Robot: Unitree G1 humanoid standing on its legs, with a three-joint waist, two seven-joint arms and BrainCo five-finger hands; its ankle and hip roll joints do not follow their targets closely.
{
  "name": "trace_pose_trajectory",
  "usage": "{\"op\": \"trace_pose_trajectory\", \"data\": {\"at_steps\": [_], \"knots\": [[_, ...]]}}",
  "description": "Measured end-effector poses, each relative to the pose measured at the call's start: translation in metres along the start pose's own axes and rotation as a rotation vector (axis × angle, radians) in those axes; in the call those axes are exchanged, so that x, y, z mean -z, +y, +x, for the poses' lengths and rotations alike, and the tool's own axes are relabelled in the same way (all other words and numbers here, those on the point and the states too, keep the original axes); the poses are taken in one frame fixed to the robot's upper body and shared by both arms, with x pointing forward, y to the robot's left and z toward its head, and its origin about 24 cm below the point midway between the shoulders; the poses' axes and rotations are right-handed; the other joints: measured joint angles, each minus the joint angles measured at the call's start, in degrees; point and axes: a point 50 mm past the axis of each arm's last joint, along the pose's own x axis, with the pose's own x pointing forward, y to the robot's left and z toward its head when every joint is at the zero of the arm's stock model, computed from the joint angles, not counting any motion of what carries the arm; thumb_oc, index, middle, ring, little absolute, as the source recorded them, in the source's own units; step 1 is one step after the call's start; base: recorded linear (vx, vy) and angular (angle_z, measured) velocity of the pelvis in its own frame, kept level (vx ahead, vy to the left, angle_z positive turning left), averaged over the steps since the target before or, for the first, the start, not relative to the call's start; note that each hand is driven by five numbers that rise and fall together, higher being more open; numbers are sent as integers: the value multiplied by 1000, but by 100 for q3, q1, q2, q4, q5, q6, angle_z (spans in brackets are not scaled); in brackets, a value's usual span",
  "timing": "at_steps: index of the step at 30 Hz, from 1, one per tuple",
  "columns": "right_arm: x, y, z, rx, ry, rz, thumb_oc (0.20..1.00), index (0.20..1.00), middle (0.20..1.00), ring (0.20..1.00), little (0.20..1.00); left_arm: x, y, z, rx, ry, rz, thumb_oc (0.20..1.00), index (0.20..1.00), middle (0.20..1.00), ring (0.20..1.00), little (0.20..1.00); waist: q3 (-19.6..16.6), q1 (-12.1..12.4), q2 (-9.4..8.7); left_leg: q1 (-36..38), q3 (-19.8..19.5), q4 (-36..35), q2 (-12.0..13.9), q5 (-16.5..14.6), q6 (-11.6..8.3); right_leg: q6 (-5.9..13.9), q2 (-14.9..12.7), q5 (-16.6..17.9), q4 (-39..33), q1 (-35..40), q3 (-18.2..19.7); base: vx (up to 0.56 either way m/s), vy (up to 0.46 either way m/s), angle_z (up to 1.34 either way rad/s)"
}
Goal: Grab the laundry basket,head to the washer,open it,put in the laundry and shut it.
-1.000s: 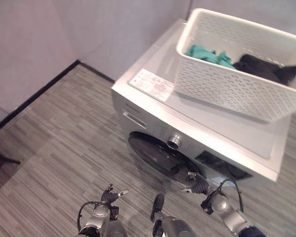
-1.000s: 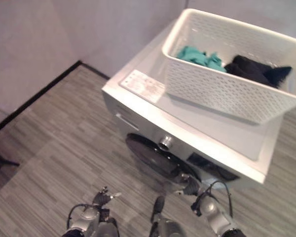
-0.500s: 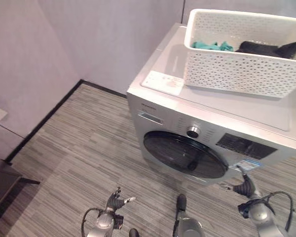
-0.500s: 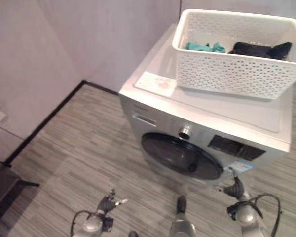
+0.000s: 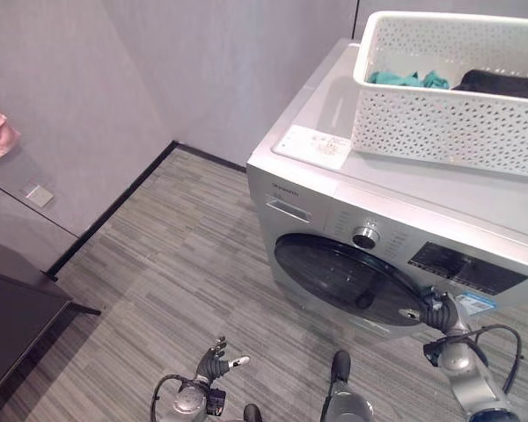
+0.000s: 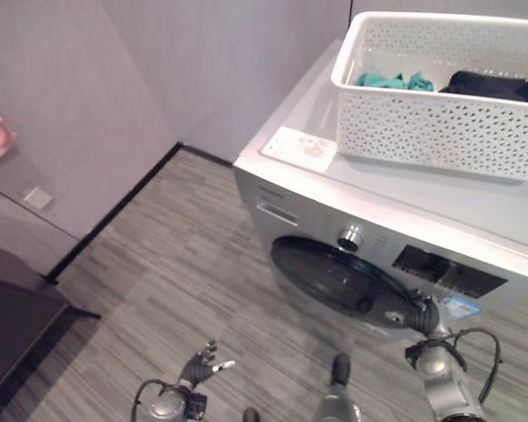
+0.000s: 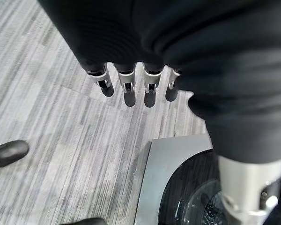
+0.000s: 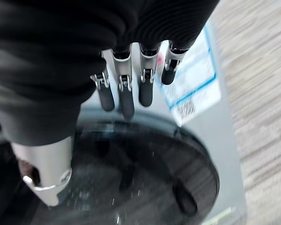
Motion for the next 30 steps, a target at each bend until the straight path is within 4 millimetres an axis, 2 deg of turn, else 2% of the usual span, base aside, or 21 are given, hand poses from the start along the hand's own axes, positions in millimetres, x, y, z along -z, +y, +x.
{"op": "trace_pose_trajectory", "data": {"at_steps": [2, 6, 15, 22, 23, 24, 25, 27, 30], "knots": [[-4, 3, 2, 5, -2, 21, 1000, 1000, 1000, 1000, 1000, -6, 0, 1, 3, -22, -32, 1000, 1000, 1000, 1000, 1000, 65, 35, 45, -96, -28, 45, -3, 20, -4, -14, -7, 15, 1, -83, -11, -77, -16, 8], [-14, 2, 5, 37, -54, 49, 1000, 1000, 1000, 1000, 1000, -23, -1, 0, 16, -101, -79, 1000, 1000, 1000, 1000, 1000, 238, 29, 3, -420, -46, 75, -15, 110, -14, -89, -25, 96, 2, -365, -13, -73, -12, 2], [-32, 0, 12, 92, -104, 92, 1000, 1000, 1000, 1000, 1000, -27, -6, 0, 55, -123, -106, 1000, 1000, 1000, 1000, 1000, 469, -43, 162, -838, -72, 55, -26, 163, 53, -126, -37, 133, 1, -774, -8, -50, 3, 1], [-36, 11, 13, 47, -112, 133, 1000, 1000, 1000, 1000, 1000, -44, -8, 7, 61, -172, -94, 1000, 1000, 1000, 1000, 1000, 456, -61, 81, -907, -66, 64, -2, 212, -12, -202, -9, 189, 14, -851, -11, -6, -2, -1], [-34, 14, 15, 37, -97, 144, 950, 950, 950, 950, 950, -45, -8, 7, 63, -175, -92, 1000, 1000, 1000, 1000, 1000, 454, -55, 51, -909, -68, 63, -1, 221, -25, -206, -8, 192, 21, -849, -12, 0, 0, 0], [-36, 17, 18, 24, -91, 165, 501, 501, 501, 501, 501, -46, -8, 8, 64, -176, -88, 1000, 1000, 1000, 1000, 1000, 447, -52, -16, -908, -71, 62, 1, 239, -28, -213, -8, 198, 22, -847, -12, -17, -34, 1], [-35, 20, 19, 15, -74, 183, 203, 203, 203, 203, 203, -45, -8, 8, 63, -174, -86, 1000, 1000, 1000, 1000, 1000, 442, -50, -61, -909, -76, 61, 2, 244, -35, -221, -10, 204, 25, -840, -14, -15, -22, 3], [-34, 23, 27, 8, -31, 204, 200, 200, 200, 200, 200, -42, -8, 8, 61, -161, -81, 1000, 1000, 1000, 1000, 1000, 393, -13, -177, -919, -133, 59, 7, 268, -29, -229, -11, 209, 16, -825, -50, -14, -7, 11], [-28, 25, 28, 2, 11, 198, 200, 200, 200, 200, 200, -38, -8, 7, 59, -148, -79, 1000, 1000, 1000, 1000, 1000, 371, 38, -219, -927, -273, 55, 15, 290, 4, -232, -29, 206, 2, -749, -166, 21, -25, 20]]}}
